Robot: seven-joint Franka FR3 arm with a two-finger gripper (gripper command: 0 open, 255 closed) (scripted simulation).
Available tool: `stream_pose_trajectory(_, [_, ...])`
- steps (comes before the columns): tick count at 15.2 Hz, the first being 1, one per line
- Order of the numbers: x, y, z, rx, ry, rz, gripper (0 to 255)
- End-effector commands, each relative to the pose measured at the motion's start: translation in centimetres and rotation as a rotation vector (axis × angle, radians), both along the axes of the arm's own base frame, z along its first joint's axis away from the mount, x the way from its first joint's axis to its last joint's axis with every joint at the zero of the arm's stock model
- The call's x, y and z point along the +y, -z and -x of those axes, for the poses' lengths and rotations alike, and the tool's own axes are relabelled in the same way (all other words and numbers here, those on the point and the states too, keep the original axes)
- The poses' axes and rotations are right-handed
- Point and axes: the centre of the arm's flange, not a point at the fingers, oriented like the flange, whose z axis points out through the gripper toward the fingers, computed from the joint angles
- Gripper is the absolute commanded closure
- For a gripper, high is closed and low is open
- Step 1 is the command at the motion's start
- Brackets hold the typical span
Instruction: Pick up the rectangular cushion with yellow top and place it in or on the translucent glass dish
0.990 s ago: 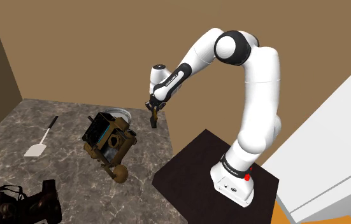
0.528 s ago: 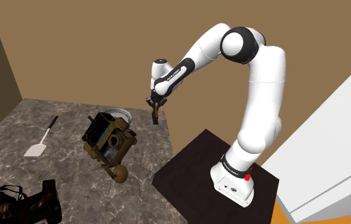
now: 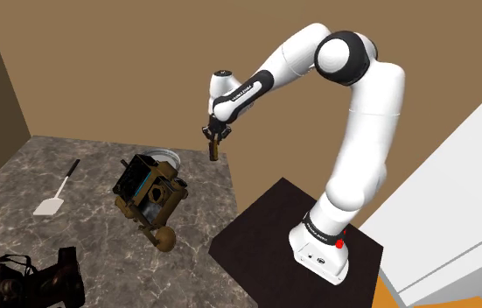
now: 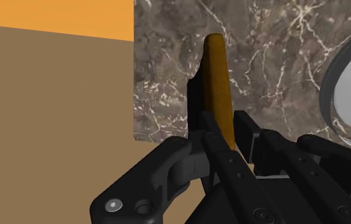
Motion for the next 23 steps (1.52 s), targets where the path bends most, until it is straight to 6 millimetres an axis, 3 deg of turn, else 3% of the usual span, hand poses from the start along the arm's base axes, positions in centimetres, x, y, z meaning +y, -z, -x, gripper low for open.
stream_pose_trajectory(1, [-0.1,-1.0,0.0,0.000,0.000,0.000,255])
stream_pose_trajectory(4, [-0.1,-2.5,0.0,0.000,0.000,0.000,255])
stream_pose_trajectory(23, [17.5,-6.6,-17.3,0.000,0.000,0.000,255])
